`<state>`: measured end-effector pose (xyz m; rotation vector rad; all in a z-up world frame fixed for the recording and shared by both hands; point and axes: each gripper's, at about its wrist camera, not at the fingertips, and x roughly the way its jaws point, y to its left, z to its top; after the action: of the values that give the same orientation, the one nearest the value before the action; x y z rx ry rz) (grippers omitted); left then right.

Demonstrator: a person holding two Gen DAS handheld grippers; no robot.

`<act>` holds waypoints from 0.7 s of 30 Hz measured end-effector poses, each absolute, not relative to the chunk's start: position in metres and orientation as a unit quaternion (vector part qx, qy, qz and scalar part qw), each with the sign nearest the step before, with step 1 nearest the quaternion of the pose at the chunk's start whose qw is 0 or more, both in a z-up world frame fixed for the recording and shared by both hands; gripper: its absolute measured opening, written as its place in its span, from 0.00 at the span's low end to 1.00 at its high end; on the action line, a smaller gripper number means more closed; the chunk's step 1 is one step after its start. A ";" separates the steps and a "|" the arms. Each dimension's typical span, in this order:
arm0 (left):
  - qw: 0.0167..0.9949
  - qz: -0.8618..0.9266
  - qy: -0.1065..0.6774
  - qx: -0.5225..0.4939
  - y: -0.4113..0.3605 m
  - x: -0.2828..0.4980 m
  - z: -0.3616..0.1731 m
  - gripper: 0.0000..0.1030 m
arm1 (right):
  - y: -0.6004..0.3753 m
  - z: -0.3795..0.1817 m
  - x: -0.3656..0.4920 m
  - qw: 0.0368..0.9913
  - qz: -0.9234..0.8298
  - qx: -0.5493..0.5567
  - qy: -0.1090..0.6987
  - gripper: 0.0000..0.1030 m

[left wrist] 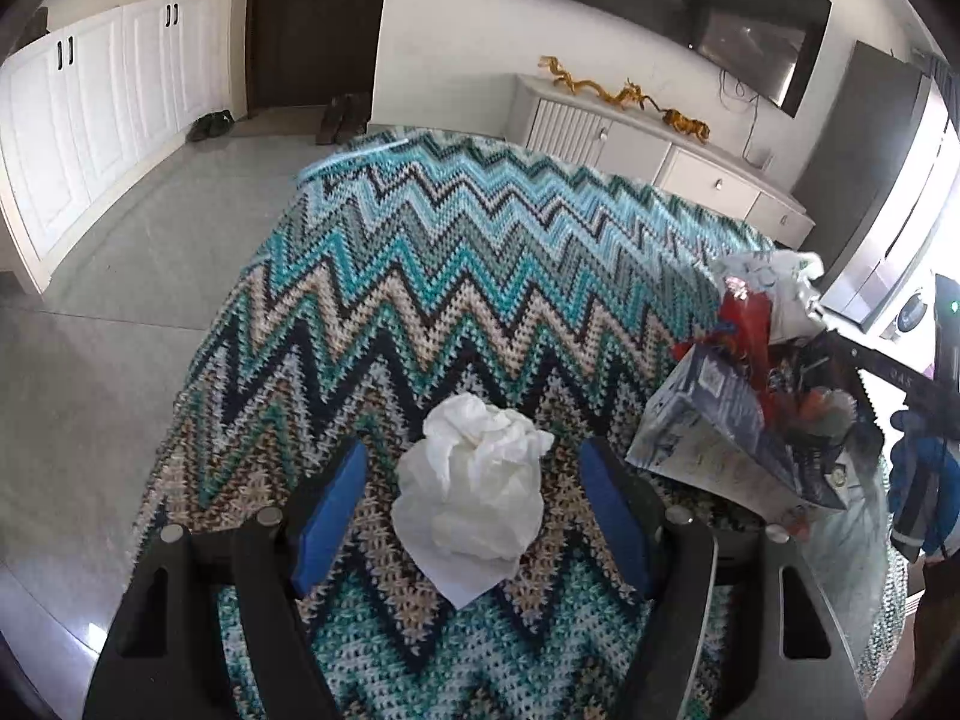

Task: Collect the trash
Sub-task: 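Grasp the crumpled white tissue with the left tool while the right tool grasps the other purple wrapper, then carry tissue and purple wrapper over the black bin and open both tools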

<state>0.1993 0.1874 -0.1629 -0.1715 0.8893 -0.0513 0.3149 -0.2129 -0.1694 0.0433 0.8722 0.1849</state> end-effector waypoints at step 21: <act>0.923 -0.066 0.370 -0.079 0.161 0.139 -0.094 0.14 | -0.248 -0.101 0.230 0.927 0.113 0.039 0.356 0.25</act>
<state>0.1387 0.1606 -0.0936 -0.1620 0.7599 -0.1349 0.2295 -0.2482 -0.1007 0.0790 0.7310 0.2324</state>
